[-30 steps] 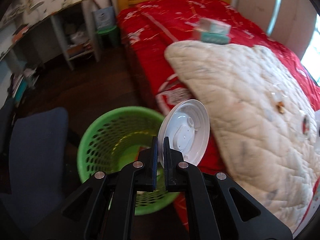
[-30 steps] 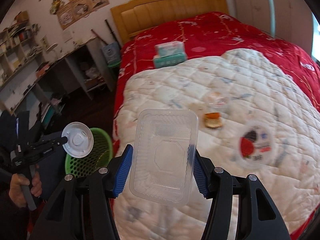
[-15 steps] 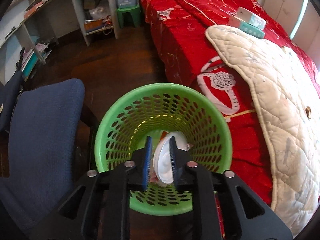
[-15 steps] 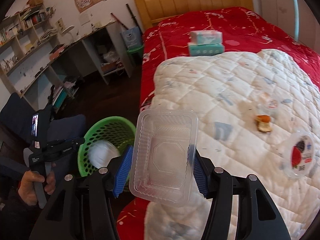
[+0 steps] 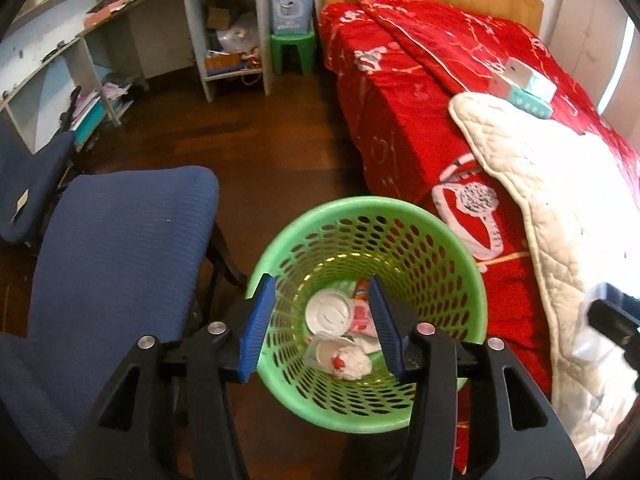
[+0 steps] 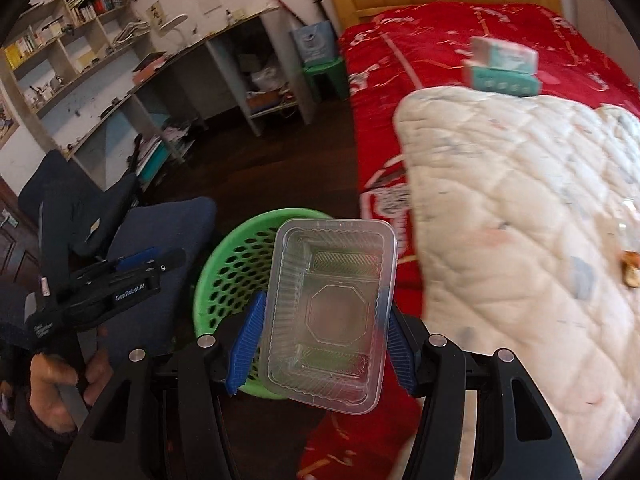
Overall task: Collect trash
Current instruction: 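Release the lid into the green basket with the left tool while the right tool drops the tray, then return to the quilt and grasp the strawberry yogurt cup with the right tool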
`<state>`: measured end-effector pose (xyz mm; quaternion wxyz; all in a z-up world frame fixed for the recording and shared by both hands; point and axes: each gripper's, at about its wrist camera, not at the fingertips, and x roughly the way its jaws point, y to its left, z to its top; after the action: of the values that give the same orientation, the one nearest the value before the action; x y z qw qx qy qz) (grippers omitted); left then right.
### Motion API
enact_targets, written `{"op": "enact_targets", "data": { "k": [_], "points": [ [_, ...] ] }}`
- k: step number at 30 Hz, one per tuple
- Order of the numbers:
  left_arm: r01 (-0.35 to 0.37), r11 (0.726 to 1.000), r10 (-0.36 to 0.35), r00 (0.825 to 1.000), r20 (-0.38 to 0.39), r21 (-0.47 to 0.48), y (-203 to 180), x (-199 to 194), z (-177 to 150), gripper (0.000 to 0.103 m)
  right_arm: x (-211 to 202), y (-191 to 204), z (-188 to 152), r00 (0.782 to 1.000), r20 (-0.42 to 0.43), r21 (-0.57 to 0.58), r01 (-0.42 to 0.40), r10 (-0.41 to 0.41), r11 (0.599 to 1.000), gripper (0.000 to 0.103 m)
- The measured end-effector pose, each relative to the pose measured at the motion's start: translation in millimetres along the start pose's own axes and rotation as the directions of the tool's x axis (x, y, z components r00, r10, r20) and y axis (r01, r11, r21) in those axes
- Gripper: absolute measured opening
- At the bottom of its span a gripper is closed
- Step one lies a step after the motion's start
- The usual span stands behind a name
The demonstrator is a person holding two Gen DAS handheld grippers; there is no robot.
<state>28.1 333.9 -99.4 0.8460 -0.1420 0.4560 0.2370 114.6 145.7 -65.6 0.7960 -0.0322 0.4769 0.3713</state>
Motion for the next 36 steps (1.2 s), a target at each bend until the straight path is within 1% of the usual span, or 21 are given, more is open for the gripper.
{"op": "enact_targets", "data": {
  "k": [2,3,5,7,11,15,18,19,21,22,24,25,26,28,29,32,33,34,36],
  "points": [
    [-0.001,1.000,0.001,1.000,0.004,-0.020,6.8,-2.4,2.4,0.052,10.7,7.5,1.0,1.000,-0.008,0.003,-0.024,0.024,1.000,0.058],
    [0.000,1.000,0.000,1.000,0.008,-0.027,9.4,-3.8,3.9,0.053,15.5,10.4,1.9,0.999,-0.012,0.010,-0.038,0.038,0.999,0.065],
    [-0.010,0.999,0.010,1.000,0.019,-0.038,12.7,-6.9,5.9,0.058,25.8,15.9,2.3,0.998,-0.016,0.027,-0.059,0.060,0.998,0.067],
    [-0.012,0.999,0.013,0.999,0.034,-0.049,15.3,-10.9,7.3,0.061,32.6,19.6,2.3,0.997,-0.020,0.041,-0.079,0.080,0.996,0.073],
    [0.002,0.999,0.001,0.999,0.050,-0.045,11.2,-17.2,7.4,0.066,28.5,17.9,-1.7,0.996,-0.016,0.053,-0.085,0.086,0.995,0.075],
    [0.021,0.999,-0.020,0.998,0.059,-0.024,-3.2,-21.4,5.0,0.067,5.6,0.2,-8.9,0.999,0.007,0.040,-0.032,0.032,0.999,0.080],
    [0.036,0.999,-0.036,0.997,0.065,0.000,-19.9,-24.7,3.8,0.067,-19.2,-24.3,-15.5,0.998,0.039,0.041,0.042,-0.043,0.998,0.081],
    [0.047,0.999,-0.047,0.997,0.067,0.005,-26.2,-26.0,3.9,0.067,-31.3,-38.3,-17.9,0.995,0.054,0.050,0.077,-0.079,0.996,0.082],
    [0.071,0.997,-0.072,0.995,0.068,0.016,-38.0,-29.3,3.9,0.067,-46.1,-58.4,-21.4,0.989,0.071,0.069,0.121,-0.126,0.990,0.084],
    [0.080,0.996,-0.081,0.994,0.069,0.027,-45.1,-30.6,3.8,0.067,-59.4,-75.8,-23.9,0.982,0.086,0.089,0.163,-0.171,0.983,0.085],
    [0.096,0.994,-0.100,0.992,0.073,0.057,-62.1,-33.7,4.1,0.067,-74.9,-100.1,-27.2,0.969,0.102,0.119,0.212,-0.225,0.970,0.086],
    [0.104,0.992,-0.109,0.991,0.073,0.071,-70.8,-35.0,4.3,0.067,-88.2,-119.7,-30.6,0.958,0.110,0.150,0.247,-0.264,0.957,0.086],
    [0.112,0.990,-0.118,0.990,0.073,0.082,-78.1,-36.0,4.5,0.067,-95.2,-130.5,-33.0,0.952,0.115,0.169,0.264,-0.285,0.949,0.086],
    [0.131,0.986,-0.139,0.988,0.071,0.103,-95.7,-37.6,4.7,0.067,-116.1,-163.0,-40.4,0.928,0.121,0.221,0.320,-0.351,0.921,0.090],
    [0.142,0.984,-0.151,0.986,0.068,0.110,-103.1,-38.1,4.9,0.067,-123.6,-174.0,-43.5,0.918,0.122,0.239,0.341,-0.377,0.909,0.091],
    [0.179,0.974,-0.188,0.980,0.056,0.136,-128.6,-38.7,5.0,0.067,-145.8,-210.8,-52.5,0.877,0.115,0.285,0.421,-0.467,0.861,0.092],
    [0.192,0.970,-0.201,0.978,0.052,0.148,-138.5,-38.9,4.7,0.067,-150.2,-219.6,-55.3,0.867,0.109,0.293,0.440,-0.487,0.849,0.093],
    [0.202,0.966,-0.212,0.976,0.049,0.160,-148.0,-39.2,3.8,0.067,-154.9,-233.2,-58.7,0.850,0.094,0.303,0.471,-0.518,0.828,0.093],
    [0.220,0.958,-0.231,0.972,0.042,0.186,-167.1,-39.3,3.4,0.067,-158.4,-252.1,-62.8,0.836,0.071,0.308,0.501,-0.545,0.809,0.093]
  ]
}}
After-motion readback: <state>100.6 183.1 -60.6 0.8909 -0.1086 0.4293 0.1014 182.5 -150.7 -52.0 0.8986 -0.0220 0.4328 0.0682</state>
